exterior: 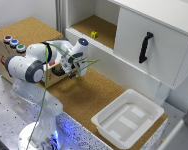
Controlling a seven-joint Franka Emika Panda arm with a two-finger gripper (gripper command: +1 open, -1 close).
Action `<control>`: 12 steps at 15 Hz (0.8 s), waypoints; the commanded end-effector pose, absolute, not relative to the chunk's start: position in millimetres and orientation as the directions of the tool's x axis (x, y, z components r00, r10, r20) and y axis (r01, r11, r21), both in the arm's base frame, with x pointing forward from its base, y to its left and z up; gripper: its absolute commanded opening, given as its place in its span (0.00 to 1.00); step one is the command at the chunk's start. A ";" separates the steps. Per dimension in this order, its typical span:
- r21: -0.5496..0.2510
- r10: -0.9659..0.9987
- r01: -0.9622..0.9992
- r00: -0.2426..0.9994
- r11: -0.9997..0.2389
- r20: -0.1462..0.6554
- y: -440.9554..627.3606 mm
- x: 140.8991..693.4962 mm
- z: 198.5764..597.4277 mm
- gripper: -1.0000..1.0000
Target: Pull the handle of the drawer
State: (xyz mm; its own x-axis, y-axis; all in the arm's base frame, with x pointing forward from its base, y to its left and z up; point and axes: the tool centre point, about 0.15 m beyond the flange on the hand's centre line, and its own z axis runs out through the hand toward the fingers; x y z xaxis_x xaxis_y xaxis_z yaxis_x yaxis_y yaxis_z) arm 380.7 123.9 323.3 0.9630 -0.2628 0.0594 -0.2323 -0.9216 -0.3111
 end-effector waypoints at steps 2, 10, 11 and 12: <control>-0.144 -0.153 -0.128 0.973 -0.981 0.172 142.9 363.5 377.0 1.00; 0.056 0.167 0.158 0.926 -0.986 0.338 238.5 310.6 471.1 1.00; 0.074 0.209 0.196 0.927 -0.978 0.311 247.2 308.3 463.5 1.00; 0.074 0.227 0.214 0.930 -0.974 0.290 252.8 307.7 455.8 1.00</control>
